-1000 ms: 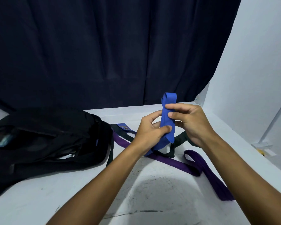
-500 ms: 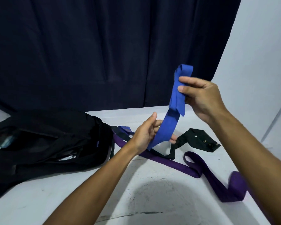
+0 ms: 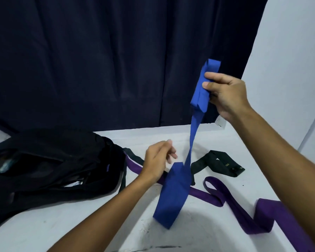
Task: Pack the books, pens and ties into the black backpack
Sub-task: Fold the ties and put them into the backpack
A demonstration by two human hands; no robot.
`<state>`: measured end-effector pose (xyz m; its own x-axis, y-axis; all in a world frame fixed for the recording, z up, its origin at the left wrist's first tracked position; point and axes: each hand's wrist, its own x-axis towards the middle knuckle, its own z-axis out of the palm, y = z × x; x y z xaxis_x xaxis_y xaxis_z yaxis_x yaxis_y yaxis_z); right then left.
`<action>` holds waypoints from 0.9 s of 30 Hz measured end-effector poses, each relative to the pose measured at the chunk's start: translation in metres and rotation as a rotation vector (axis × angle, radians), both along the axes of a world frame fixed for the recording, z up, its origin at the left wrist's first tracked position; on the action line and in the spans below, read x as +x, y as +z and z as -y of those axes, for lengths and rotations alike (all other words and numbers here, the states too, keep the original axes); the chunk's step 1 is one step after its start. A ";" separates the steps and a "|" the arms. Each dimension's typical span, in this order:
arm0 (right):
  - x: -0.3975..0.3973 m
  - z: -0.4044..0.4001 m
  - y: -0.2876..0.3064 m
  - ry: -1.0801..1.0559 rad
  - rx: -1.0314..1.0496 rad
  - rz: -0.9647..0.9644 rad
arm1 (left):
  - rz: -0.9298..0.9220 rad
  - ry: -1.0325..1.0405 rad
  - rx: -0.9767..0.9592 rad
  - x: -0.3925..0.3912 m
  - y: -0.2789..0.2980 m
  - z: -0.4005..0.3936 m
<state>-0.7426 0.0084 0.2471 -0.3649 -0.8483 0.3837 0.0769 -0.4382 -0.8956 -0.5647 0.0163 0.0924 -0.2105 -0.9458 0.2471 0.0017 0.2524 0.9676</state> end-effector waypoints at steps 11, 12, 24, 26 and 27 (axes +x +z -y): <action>0.016 -0.017 -0.026 0.031 0.006 -0.089 | -1.091 -0.417 0.821 -0.045 0.059 -0.003; 0.014 -0.020 -0.029 0.038 0.018 -0.093 | -1.113 -0.368 0.809 -0.043 0.062 0.005; 0.028 -0.057 -0.084 0.546 0.368 -0.264 | -0.517 -0.375 0.692 -0.005 0.089 0.046; 0.030 -0.057 -0.089 0.556 0.354 -0.277 | -0.408 -0.394 0.675 -0.001 0.084 0.046; 0.030 -0.056 -0.089 0.540 0.329 -0.254 | -0.389 -0.397 0.659 0.001 0.081 0.045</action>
<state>-0.7123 0.0646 0.1581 0.2098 -0.9734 0.0924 -0.0218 -0.0991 -0.9948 -0.5633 -0.0290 0.1735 -0.5700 -0.7961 -0.2032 0.3326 -0.4497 0.8290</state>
